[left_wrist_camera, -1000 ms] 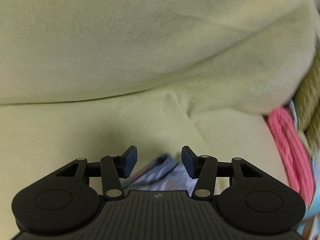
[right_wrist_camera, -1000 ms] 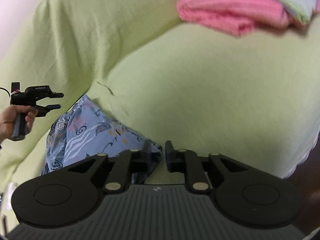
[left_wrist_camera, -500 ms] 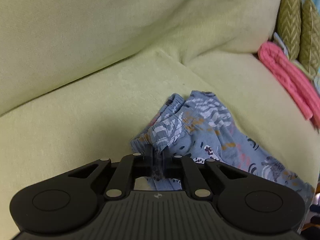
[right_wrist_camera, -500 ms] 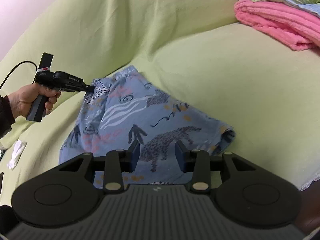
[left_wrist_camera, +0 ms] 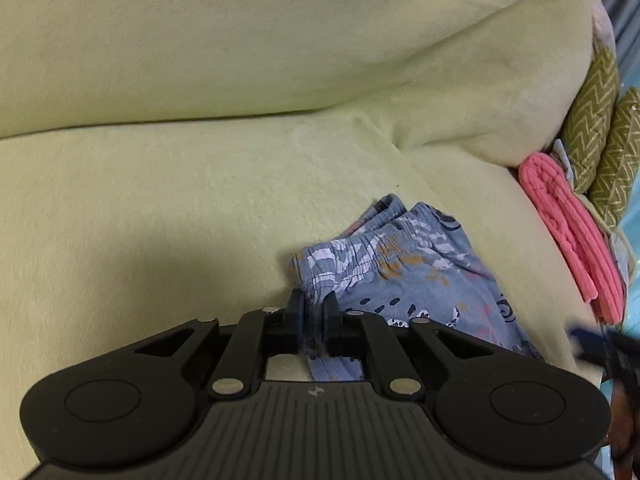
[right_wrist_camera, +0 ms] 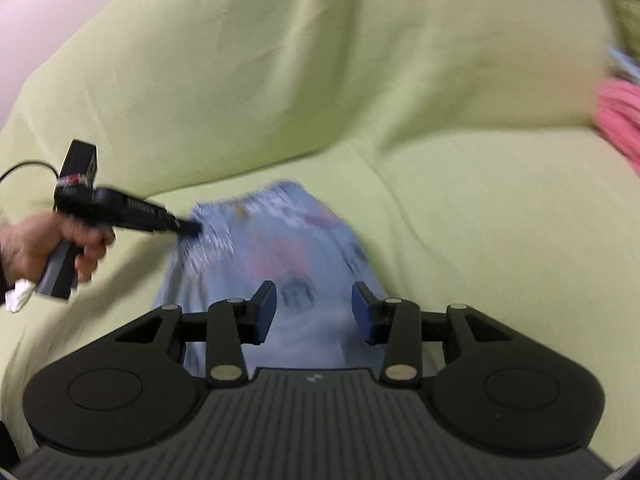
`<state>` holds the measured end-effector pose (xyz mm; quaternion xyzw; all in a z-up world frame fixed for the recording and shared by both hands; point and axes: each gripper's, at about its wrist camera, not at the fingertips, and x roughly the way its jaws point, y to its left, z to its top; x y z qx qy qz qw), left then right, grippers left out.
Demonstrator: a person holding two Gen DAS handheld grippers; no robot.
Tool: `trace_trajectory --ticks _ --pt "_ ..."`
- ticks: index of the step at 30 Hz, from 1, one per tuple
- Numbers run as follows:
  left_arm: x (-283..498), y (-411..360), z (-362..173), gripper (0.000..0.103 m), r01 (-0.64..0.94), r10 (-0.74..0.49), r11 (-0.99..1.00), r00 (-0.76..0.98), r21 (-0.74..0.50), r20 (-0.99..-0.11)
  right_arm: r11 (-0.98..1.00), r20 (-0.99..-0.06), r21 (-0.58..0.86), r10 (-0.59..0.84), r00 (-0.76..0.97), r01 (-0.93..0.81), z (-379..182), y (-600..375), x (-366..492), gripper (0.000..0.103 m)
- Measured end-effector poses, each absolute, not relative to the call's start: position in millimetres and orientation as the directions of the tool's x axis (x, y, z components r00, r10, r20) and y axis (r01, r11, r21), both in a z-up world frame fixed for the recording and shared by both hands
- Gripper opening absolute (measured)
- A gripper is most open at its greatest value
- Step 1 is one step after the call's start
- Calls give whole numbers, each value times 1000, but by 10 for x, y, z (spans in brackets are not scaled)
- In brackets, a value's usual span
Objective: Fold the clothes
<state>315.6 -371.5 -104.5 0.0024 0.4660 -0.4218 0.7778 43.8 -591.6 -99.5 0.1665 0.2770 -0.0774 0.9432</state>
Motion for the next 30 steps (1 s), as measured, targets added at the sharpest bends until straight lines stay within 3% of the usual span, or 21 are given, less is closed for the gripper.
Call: trace_trajectory --ticks 2,6,7,8,10,11,12,13,17,19,21,22,24,26,30 --pt "3152 -3700 -1013 57 666 -661 638 218 -386 -718 949 -560 246 -27 828 197 -1016 -6034 861 39" --pt "3150 -3720 -986 57 687 -696 597 187 -414 -693 965 -576 222 15 817 139 -1095 -6184 1505 39" --pt "3144 -3740 -1002 52 694 -694 593 183 -408 -696 965 -571 230 27 821 129 -1104 -6190 1559 39" --pt "3137 -3769 -1030 37 702 -685 594 185 -393 -704 964 -565 239 39 824 118 -1112 -6197 1613 39" --pt "3122 -3808 -1077 18 716 -676 592 193 -369 -711 962 -553 255 63 831 97 -1129 -6210 1721 39" --pt "3116 -3802 -1089 13 721 -683 589 201 -365 -703 961 -547 263 75 833 87 -1138 -6217 1775 36" --pt "3108 -3781 -1091 11 721 -691 587 208 -369 -692 960 -541 271 86 836 76 -1147 -6223 1829 15" --pt "3088 -3746 -1081 8 720 -700 587 220 -371 -680 958 -535 279 98 839 66 -1155 -6230 1882 5" --pt "3010 -3619 -1086 4 714 -707 603 271 -357 -653 951 -510 309 146 848 23 -1189 -6256 2098 5" --pt "3013 -3601 -1119 6 700 -700 618 282 -358 -656 953 -546 299 133 827 44 -1269 -6266 2217 5" --pt "3040 -3617 -1134 12 693 -690 627 282 -356 -666 956 -586 286 117 802 69 -1355 -6275 2338 11" --pt "3059 -3623 -1128 20 691 -685 632 285 -351 -671 957 -605 276 101 790 90 -1399 -6281 2370 17" --pt "3094 -3621 -1099 30 690 -675 638 290 -341 -678 953 -601 267 46 798 147 -1401 -6336 2316 43" --pt "3110 -3593 -1048 39 689 -662 649 303 -323 -686 939 -591 262 -26 806 222 -1330 -6402 2149 44" --pt "2928 -3441 -851 39 702 -646 659 343 -271 -682 924 -589 243 -100 802 294 -1053 -6428 1596 44"
